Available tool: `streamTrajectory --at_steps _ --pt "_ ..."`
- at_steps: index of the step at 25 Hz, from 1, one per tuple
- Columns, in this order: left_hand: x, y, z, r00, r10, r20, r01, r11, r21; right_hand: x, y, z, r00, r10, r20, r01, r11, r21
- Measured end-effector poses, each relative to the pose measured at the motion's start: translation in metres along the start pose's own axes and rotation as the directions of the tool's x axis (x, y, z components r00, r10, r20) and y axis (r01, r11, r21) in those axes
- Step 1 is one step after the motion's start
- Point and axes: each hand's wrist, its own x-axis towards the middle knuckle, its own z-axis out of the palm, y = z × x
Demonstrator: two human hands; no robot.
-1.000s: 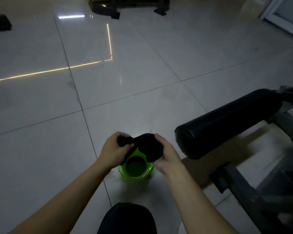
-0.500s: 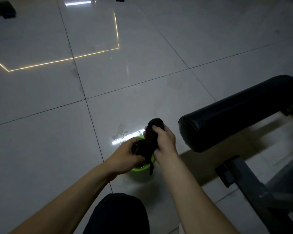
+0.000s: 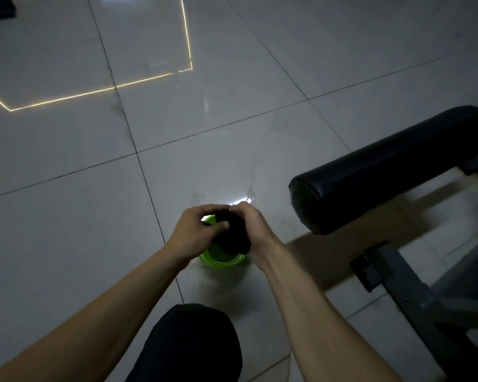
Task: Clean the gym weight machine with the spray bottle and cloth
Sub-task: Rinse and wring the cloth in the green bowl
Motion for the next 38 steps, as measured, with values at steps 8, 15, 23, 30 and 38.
streamTrajectory --at_steps 8,15,23,30,38 --pt "0.011 0.006 -0.008 0.982 0.048 -0.181 -0.030 0.994 0.102 0.007 0.017 0.000 0.993 -0.083 -0.081 0.084 0.996 0.012" --pt "0.003 -0.022 -0.021 0.836 0.401 0.374 -0.539 0.727 0.426 0.010 0.041 -0.013 0.986 0.061 0.152 -0.142 0.783 0.606" --pt "-0.002 -0.041 0.003 0.847 0.511 0.145 -0.503 0.685 0.527 0.028 0.053 0.004 0.982 0.165 -0.092 -0.062 0.742 0.668" --pt "0.009 -0.039 0.013 0.923 0.382 0.033 -0.312 0.699 0.644 0.044 0.040 0.012 0.883 -0.197 -0.426 0.134 0.976 -0.174" --pt "0.024 -0.025 0.005 0.866 -0.436 0.245 0.500 0.779 -0.378 0.040 0.034 -0.019 0.692 -0.693 0.203 0.404 0.139 -0.904"
